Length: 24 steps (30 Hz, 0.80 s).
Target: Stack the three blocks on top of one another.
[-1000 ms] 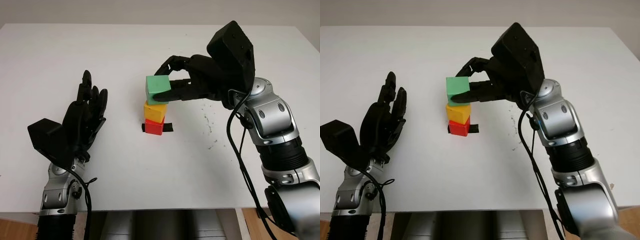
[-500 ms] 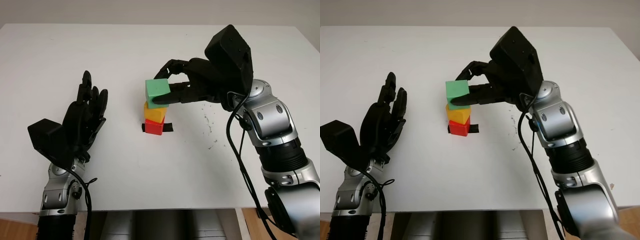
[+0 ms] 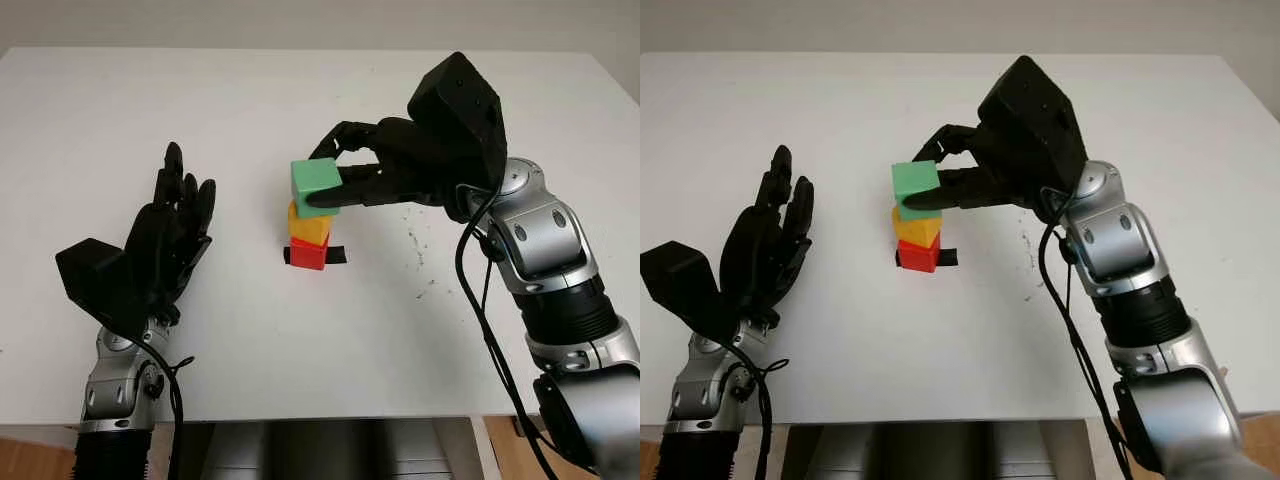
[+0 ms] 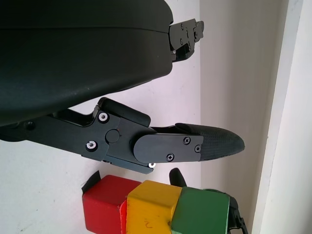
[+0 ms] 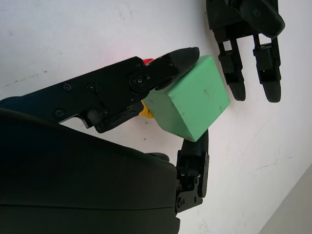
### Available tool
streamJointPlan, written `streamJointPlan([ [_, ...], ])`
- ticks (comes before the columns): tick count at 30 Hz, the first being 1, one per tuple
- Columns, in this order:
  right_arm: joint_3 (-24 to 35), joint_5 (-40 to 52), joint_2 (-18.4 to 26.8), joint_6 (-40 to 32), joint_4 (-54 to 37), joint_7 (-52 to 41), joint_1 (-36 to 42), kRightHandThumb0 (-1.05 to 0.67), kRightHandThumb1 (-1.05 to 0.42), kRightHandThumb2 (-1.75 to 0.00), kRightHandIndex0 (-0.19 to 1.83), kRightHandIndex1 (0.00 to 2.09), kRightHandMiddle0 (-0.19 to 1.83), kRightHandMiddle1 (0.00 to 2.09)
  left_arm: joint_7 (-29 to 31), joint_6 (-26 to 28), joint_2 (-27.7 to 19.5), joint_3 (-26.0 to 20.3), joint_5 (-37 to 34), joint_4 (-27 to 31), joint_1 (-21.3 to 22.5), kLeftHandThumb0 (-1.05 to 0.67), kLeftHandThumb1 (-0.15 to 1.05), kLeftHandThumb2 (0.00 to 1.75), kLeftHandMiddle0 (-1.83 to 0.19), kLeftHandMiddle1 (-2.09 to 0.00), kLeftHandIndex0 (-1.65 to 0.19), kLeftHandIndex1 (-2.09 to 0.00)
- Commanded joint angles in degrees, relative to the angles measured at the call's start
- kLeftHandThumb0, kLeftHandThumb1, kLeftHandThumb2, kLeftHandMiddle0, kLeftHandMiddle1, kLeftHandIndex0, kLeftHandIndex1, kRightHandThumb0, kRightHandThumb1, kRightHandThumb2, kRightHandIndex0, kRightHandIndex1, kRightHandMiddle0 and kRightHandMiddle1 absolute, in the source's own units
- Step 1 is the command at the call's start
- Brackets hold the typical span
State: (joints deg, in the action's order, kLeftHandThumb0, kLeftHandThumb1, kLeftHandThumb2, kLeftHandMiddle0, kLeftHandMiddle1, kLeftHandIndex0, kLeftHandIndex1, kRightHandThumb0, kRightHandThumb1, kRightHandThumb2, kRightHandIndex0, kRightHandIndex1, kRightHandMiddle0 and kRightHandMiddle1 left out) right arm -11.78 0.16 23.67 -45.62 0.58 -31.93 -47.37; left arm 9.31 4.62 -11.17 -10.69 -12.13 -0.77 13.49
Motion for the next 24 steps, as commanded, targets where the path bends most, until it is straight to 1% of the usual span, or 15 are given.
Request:
streamJointPlan([
  [1,0.5,0.1,0.7,1.3,-1.0,-0.2,0.6,-0.56,-0.95,-0.05,0.19,0.0,0.01,1.21,0.3,0.0,-0.1,0.0,-0.1,0.8,-0.8,-0.72,1.05,0.4,0.19,0.0,0.19,0.0],
  [5,0.8,0.3,0.9,2.7,-0.9,-0.6,1.0,-0.57,-0.94,-0.05,0.17,0.0,-0.04,1.18,0.1,0.0,0.1,-0.1,-0.1,0.7,-0.7,-0.73,1.05,0.39,0.19,0.0,0.19,0.0],
  [7,0.8,0.4,1.3,3.8,-0.9,-1.4,1.2,-0.58,-0.94,-0.05,0.13,0.0,-0.09,1.13,0.1,0.1,-0.1,0.0,0.1,0.5,-0.6,-0.74,1.05,0.39,0.19,0.0,0.19,0.0],
  [11,0.6,0.2,2.0,5.7,-0.9,-2.4,1.4,-0.6,-0.94,-0.05,0.06,0.01,-0.1,0.97,0.4,-0.2,-0.4,0.1,0.4,0.1,-0.6,-0.74,1.05,0.4,0.19,0.0,0.19,0.0],
  [16,0.7,0.4,2.6,5.4,-1.9,-3.1,1.6,-0.62,-0.91,-0.05,-0.01,0.03,-0.09,0.68,0.3,-0.2,-0.4,-0.1,0.4,0.0,-0.3,-0.75,1.05,0.39,0.19,0.0,0.19,0.0],
  [18,1.0,0.5,2.9,6.1,-2.2,-3.5,2.1,-0.62,-0.91,-0.05,-0.02,0.04,-0.08,0.61,0.3,-0.1,-0.5,-0.1,0.4,0.0,-0.3,-0.75,1.05,0.38,0.19,0.0,0.19,0.0],
  [23,1.8,1.7,3.8,6.2,-3.5,-5.2,3.0,-0.64,-0.91,-0.05,-0.06,0.03,-0.09,0.51,0.4,-0.1,-0.6,-0.1,0.3,0.0,-0.3,-0.75,1.05,0.37,0.19,0.0,0.19,0.0],
  [24,1.9,2.0,4.2,6.0,-3.9,-5.9,3.0,-0.65,-0.91,-0.05,-0.09,0.03,-0.09,0.46,0.4,-0.1,-0.6,-0.2,0.2,0.0,-0.3,-0.74,1.05,0.37,0.19,0.0,0.19,0.0],
])
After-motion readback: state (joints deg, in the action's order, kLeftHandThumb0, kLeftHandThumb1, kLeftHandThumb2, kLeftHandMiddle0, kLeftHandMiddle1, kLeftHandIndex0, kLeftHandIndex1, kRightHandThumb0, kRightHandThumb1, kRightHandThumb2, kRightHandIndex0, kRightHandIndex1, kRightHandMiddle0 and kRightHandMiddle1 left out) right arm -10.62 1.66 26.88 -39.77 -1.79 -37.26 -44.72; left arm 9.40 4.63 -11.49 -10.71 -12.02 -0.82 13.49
